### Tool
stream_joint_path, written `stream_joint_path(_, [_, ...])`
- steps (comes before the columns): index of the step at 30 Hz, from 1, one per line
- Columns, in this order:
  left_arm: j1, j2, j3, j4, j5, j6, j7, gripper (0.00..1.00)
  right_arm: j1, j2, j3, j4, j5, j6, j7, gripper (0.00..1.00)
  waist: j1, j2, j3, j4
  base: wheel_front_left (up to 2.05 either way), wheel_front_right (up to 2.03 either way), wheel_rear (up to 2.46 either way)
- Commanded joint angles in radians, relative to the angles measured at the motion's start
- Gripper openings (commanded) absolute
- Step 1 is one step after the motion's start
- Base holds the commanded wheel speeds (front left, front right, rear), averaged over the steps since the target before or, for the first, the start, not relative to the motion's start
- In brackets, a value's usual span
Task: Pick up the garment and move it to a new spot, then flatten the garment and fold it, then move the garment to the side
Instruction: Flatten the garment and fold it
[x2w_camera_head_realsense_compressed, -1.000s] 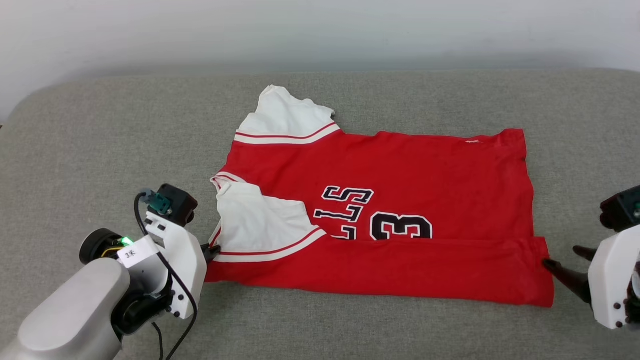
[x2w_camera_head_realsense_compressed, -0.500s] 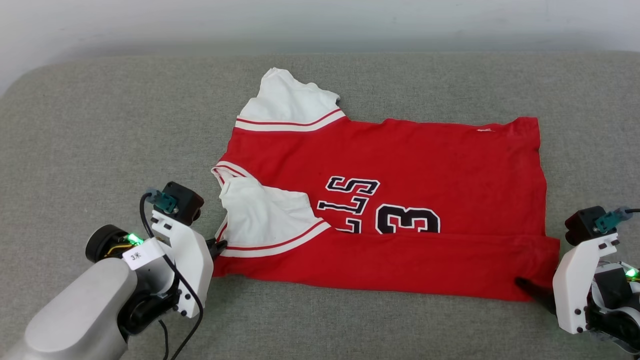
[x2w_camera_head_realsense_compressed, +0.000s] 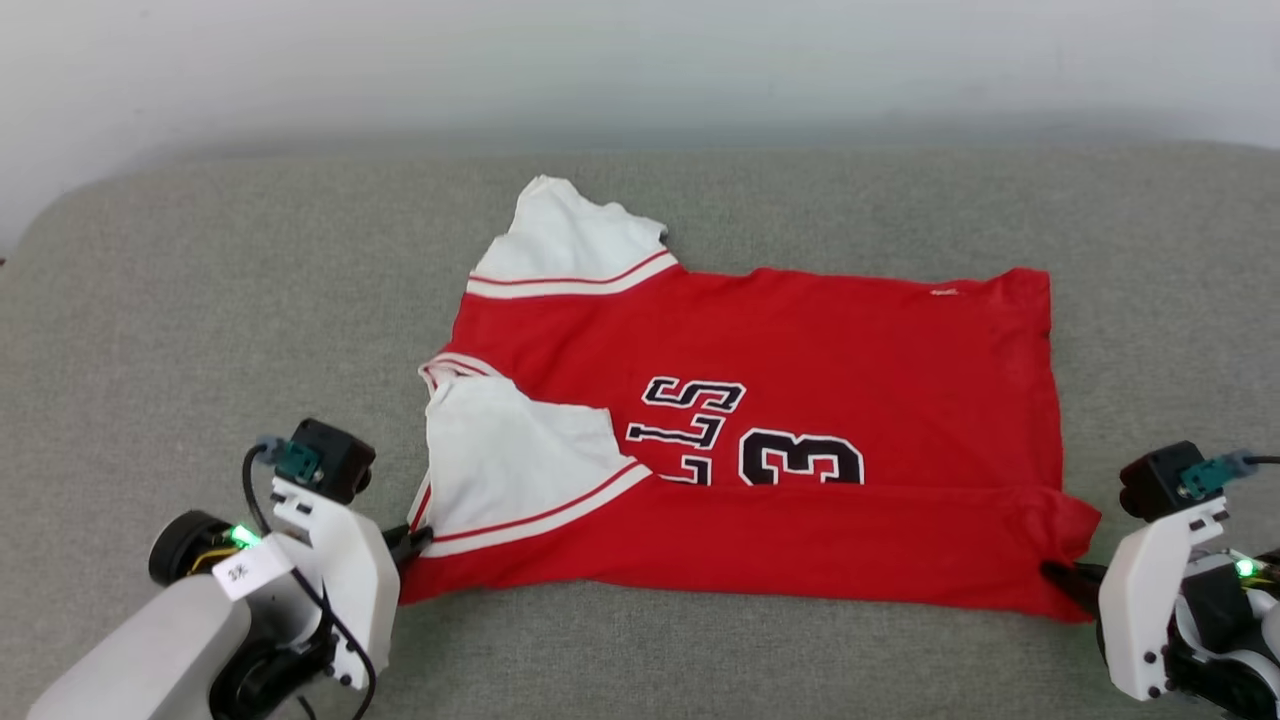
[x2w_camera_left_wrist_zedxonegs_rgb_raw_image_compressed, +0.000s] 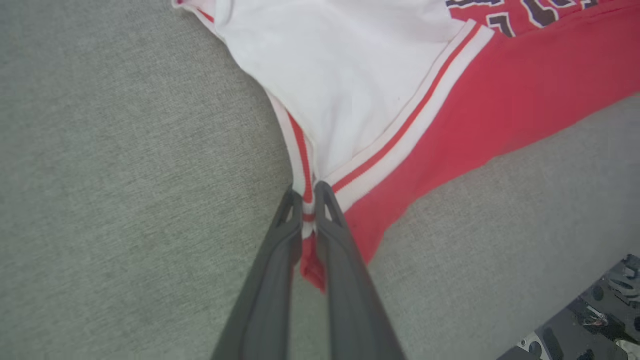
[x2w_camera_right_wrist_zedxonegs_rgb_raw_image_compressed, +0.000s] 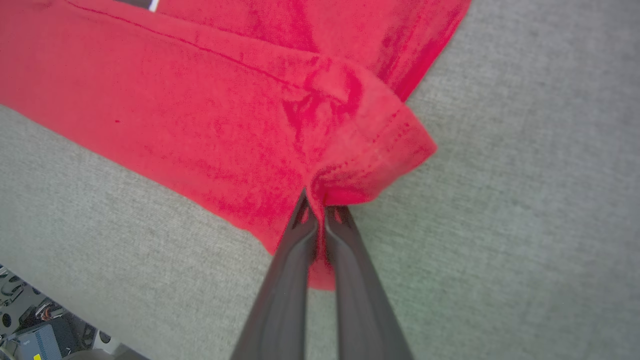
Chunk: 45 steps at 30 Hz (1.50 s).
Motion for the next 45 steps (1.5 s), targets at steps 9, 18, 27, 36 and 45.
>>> stream_joint_path(9, [0.133,0.067,0.009,-0.142,-0.029,0.067,-0.01,0.0,0.095,-0.096,-0.022,-0.124,0.031,-0.001,-0.028,0.0,0.0,-0.0001,-0.077,0.001,0.0,0.0,0.0])
stream_joint_path(18, [0.23,0.107,0.009,-0.24,-0.054,0.131,-0.007,0.0,0.226,-0.128,-0.112,-0.234,0.024,-0.001,0.024,0.0,0.0,-0.0001,-0.095,0.004,0.0,0.0,0.0])
stream_joint_path(27, [0.258,0.094,0.011,-0.193,-0.076,0.143,-0.022,0.0,0.272,-0.062,-0.15,-0.198,-0.009,-0.001,0.063,0.0,0.0,-0.0001,-0.064,-0.003,0.0,0.0,0.0])
stream_joint_path(36, [0.237,0.058,0.009,-0.091,-0.064,0.12,-0.068,0.78,0.254,0.003,-0.15,-0.127,-0.04,-0.001,-0.037,1.0,0.0,-0.0001,-0.052,0.0,0.0,0.0,0.0])
stream_joint_path(45, [0.194,0.066,0.044,-0.107,-0.013,0.13,-0.168,1.0,0.272,0.022,-0.216,-0.189,-0.104,-0.001,-0.244,1.0,0.0,-0.0001,-0.102,-0.008,0.0,0.0,0.0])
